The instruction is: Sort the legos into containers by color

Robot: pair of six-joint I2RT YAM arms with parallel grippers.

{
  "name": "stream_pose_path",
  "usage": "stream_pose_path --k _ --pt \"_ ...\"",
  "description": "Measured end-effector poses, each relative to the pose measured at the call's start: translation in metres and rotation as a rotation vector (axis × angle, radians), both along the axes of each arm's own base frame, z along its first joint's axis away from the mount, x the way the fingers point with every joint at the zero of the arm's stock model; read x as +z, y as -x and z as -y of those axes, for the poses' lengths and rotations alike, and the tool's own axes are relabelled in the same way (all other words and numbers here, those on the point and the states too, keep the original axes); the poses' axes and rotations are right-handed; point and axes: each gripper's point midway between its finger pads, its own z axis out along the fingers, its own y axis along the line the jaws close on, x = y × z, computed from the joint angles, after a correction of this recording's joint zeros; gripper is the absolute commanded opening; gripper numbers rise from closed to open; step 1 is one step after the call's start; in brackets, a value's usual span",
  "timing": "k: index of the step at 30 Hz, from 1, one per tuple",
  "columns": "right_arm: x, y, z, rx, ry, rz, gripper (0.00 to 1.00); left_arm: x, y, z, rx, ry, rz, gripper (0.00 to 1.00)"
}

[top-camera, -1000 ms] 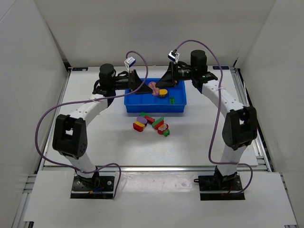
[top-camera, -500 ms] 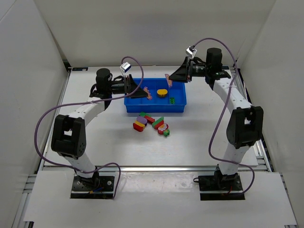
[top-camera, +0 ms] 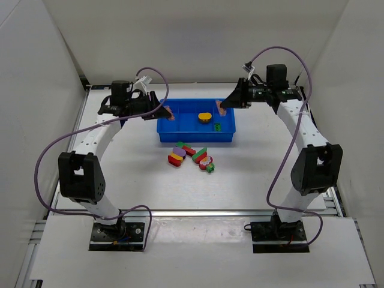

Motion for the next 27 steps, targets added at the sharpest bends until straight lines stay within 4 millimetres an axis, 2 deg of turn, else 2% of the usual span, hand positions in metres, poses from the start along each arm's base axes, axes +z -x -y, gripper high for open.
stream_pose_path --k 7,13,19,22,27 --pt "-0.016 -0.007 0.020 -0.110 0.179 0.097 0.05 -0.016 -0.031 -0.030 0.141 -0.246 0.047 0.13" --pt "-0.027 -0.015 0.032 -0.152 0.272 0.134 0.05 -0.044 -0.058 -0.043 0.188 -0.358 0.022 0.13" --pt "-0.020 -0.023 0.034 -0.161 0.294 0.180 0.05 -0.067 -0.079 -0.041 0.179 -0.410 -0.001 0.13" --pt "-0.016 -0.033 0.033 -0.162 0.297 0.203 0.05 -0.069 -0.091 -0.037 0.174 -0.421 0.009 0.13" --pt "-0.023 -0.051 0.030 -0.159 0.299 0.198 0.06 -0.071 -0.106 -0.032 0.159 -0.431 0.024 0.13"
